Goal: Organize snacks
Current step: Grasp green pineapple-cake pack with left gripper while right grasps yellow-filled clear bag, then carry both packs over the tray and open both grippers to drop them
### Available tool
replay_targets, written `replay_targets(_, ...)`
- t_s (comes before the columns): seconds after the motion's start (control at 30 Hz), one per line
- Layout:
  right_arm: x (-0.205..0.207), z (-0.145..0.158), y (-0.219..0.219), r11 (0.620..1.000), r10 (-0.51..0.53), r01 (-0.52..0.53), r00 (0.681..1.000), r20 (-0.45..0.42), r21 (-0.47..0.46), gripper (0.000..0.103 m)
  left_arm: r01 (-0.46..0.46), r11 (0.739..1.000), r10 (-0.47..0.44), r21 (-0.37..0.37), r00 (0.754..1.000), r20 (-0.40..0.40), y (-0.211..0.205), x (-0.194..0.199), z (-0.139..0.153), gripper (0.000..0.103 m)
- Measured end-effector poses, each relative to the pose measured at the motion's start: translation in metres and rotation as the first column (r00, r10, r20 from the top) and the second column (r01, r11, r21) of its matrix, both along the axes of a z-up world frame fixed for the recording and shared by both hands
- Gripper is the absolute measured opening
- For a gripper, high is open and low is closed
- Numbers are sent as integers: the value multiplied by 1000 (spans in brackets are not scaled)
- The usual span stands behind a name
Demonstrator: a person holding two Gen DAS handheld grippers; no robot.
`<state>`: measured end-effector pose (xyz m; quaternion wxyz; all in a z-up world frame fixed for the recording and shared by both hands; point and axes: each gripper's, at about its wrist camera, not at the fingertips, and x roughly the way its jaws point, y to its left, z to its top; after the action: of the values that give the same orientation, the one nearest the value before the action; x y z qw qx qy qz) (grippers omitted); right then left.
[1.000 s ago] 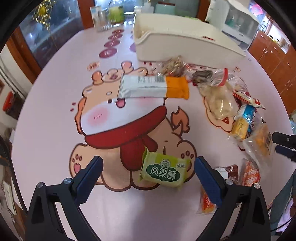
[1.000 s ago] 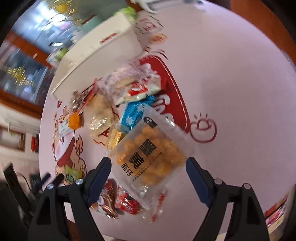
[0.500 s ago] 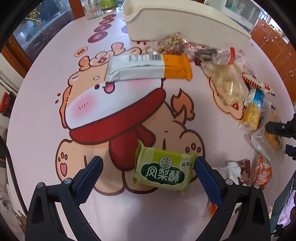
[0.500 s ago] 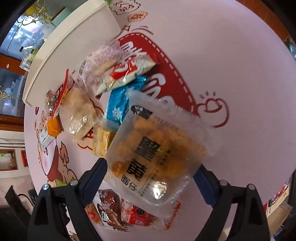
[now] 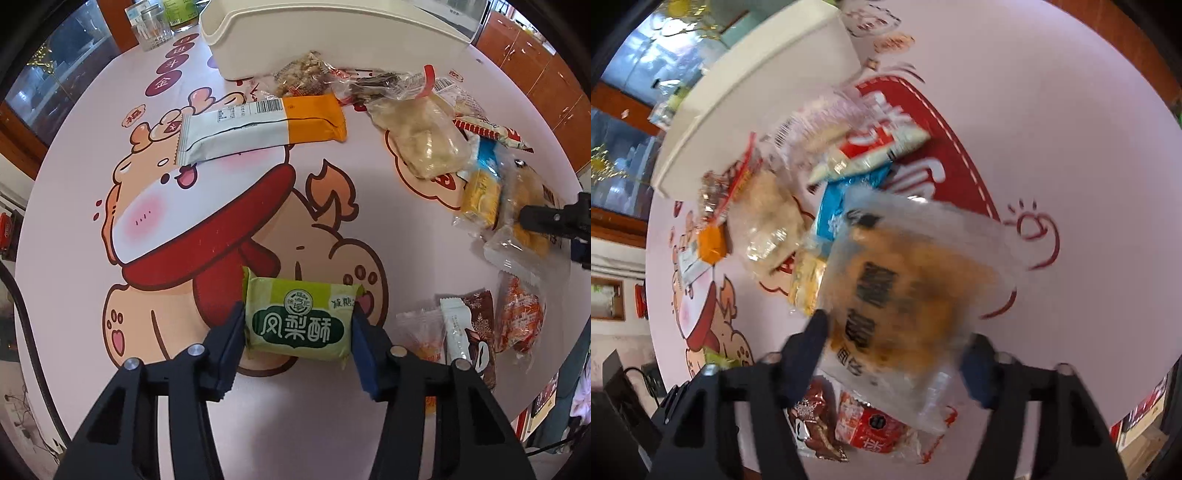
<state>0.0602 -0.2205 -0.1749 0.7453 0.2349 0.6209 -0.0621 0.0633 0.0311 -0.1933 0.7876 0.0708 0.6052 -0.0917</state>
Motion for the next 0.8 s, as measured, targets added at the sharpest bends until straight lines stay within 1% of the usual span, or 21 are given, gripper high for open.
replay_targets(0.07, 0, 3, -2, 1000, 10, -10, 1000, 5, 19, 56, -3, 1000, 3, 14, 1000, 20, -3, -5, 6, 50)
replay_targets(0.13, -2, 6, -3, 1000, 22, -22, 1000, 15, 21, 53, -9, 1000, 8, 2, 999, 48, -1, -9, 15, 50)
replay_targets(0.2, -6, 13, -4, 999, 39, -39, 999, 38, 18, 47, -6, 1000, 6, -4, 996, 86, -2, -11, 32, 50)
replay_targets(0.33, -11, 31, 8, 997, 74, -74, 993, 94, -2, 44, 1, 1000, 3, -23, 986, 165, -4, -2, 67, 50)
replay_targets(0.43, -13, 51, 12, 994, 105, -102, 983, 149, -23, 40, 14, 999, -4, -40, 971, 237, -10, 4, 98, 50)
replay_targets(0.47, -12, 61, 15, 993, 119, -116, 977, 174, -28, 39, 17, 999, -6, -41, 968, 251, -8, 4, 106, 50)
replay_targets(0.57, -6, 90, 23, 987, 158, -150, 957, 243, -52, 38, 26, 999, -10, -47, 953, 304, -12, 21, 133, 50)
replay_targets(0.7, 8, 131, 34, 977, 210, -182, 915, 343, -113, 38, 30, 997, -4, -66, 935, 356, -14, 41, 164, 50)
replay_targets(0.8, 26, 160, 39, 970, 236, -187, 880, 412, -156, 38, 28, 998, -1, -64, 918, 396, -16, 62, 183, 50)
